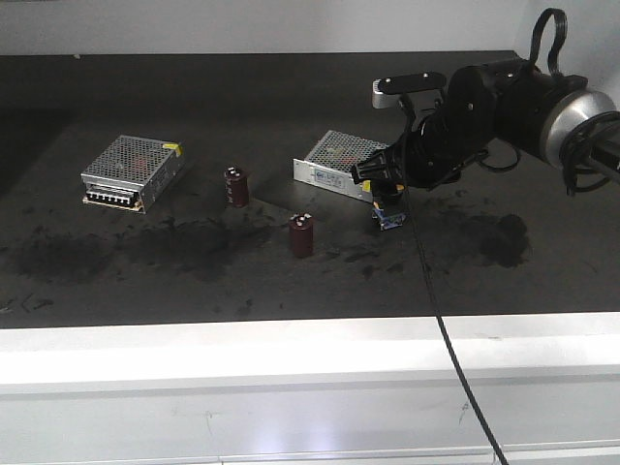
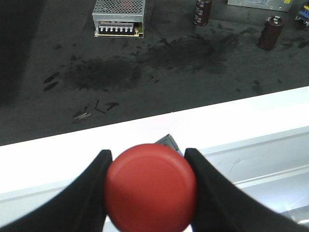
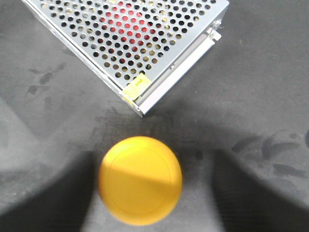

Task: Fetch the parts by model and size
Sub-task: 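Reach the right gripper to the yellow-capped switch, grasp and lift it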

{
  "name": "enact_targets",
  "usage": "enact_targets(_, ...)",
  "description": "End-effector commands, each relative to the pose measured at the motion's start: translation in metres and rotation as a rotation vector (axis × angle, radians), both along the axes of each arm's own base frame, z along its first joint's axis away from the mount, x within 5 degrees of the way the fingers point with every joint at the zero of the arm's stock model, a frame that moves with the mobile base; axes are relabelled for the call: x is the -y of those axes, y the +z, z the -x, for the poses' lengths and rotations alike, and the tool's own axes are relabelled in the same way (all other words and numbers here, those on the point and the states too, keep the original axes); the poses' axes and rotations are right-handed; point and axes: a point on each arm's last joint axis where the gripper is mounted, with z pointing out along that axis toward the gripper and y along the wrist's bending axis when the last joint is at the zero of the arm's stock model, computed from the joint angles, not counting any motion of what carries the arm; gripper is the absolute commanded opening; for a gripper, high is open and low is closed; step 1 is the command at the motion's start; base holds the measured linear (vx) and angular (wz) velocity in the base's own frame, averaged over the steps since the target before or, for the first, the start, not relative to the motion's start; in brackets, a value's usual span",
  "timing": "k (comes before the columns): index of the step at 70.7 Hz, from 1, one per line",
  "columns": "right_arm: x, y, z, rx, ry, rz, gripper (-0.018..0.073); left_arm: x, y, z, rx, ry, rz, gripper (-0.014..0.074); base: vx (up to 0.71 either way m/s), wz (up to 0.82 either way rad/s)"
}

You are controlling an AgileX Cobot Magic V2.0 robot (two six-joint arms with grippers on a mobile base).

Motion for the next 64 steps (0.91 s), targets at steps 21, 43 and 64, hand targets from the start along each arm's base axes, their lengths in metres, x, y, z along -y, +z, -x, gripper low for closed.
enact_targets(21, 0.002, 0.039, 0.009, 0.084, 0.000, -0.048, -0.0010, 0.001, 0.012, -0.003, 0.078, -0.006, 0.016, 0.0001, 0.00, 0.00)
enact_targets(43, 0.024, 0.058, 0.071, 0.289, -0.026, -0.098, -0.0006, 0.001, 0.012, -0.003, 0.078, -0.006, 0.016, 0.0001, 0.00, 0.00)
enact_targets(64, 0.051, 0.090, 0.163, 0.463, -0.001, -0.128, -0.0006, 0.001, 0.012, -0.003, 0.078, -0.006, 0.016, 0.0003, 0.00, 0.00)
